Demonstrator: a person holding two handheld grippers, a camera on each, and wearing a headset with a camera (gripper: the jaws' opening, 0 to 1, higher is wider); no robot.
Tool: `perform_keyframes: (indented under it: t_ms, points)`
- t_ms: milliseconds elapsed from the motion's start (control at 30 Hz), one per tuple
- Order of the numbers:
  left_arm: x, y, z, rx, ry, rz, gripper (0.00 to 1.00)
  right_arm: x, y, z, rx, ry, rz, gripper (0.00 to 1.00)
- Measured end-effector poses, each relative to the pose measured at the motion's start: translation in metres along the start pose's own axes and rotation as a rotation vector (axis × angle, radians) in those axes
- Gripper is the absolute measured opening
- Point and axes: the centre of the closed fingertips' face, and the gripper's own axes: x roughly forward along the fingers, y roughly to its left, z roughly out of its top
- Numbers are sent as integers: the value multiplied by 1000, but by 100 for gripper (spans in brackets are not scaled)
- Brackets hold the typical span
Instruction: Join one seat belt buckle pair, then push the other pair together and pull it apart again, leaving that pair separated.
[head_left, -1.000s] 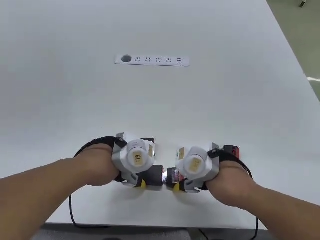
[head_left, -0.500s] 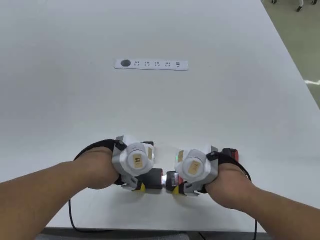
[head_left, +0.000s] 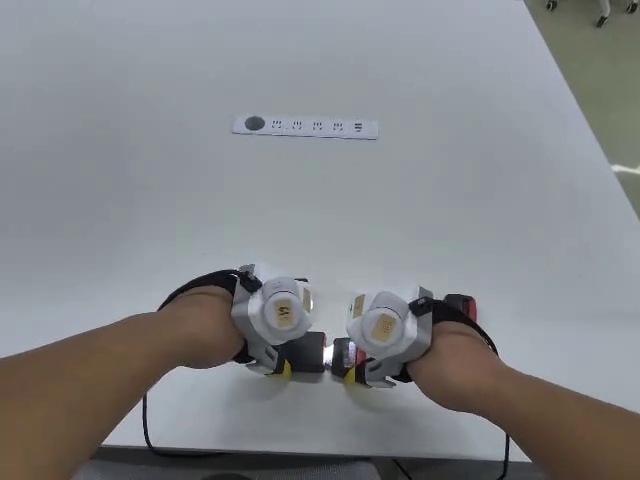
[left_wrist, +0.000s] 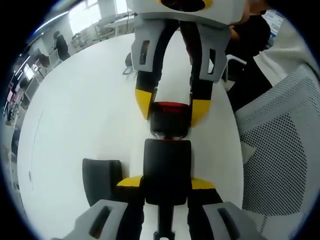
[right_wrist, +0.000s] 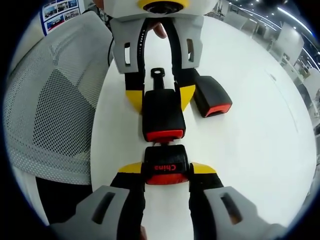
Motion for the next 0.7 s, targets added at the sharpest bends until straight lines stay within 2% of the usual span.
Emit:
perform_keyframes:
  t_ms: [67, 167, 233, 267, 367, 433, 467, 500, 533, 600, 700]
  points:
    - [0, -1, 1, 2, 4, 1, 33, 1, 0, 0, -2, -5, 3, 33]
    - [-1, -2, 4, -58, -24, 4, 34, -2, -2, -1, -15, 3, -12, 34]
    - [-7, -2, 4, -71, -28, 10, 34, -5, -1, -3, 3, -5, -10, 36]
    - [-9, -1, 6, -78, -46, 15, 34, -7, -2, -3, 5, -12, -12, 37]
    - [-23, 0, 13, -84, -100, 21, 36, -23, -4, -3, 11, -38, -44, 44]
    - [-26, 5, 9, -85, -109, 25, 37, -31, -4, -4, 35, -61, -31, 41]
    - [-33, 4, 13, -88, -111, 28, 38, -34, -5, -5, 48, -71, -29, 41]
    - [-36, 6, 12, -98, -99, 33, 40, -42, -8, -4, 79, -100, -40, 41]
    - [-38, 15, 2, -115, -57, 66, 41, -46, -10, -6, 77, -107, -45, 40]
    - [-42, 25, 4, -105, -85, 90, 41, -53, -16, -10, 89, -114, -55, 39]
    - [-46, 37, 1, -120, -91, 118, 41, -60, -29, -24, 78, -106, -83, 39]
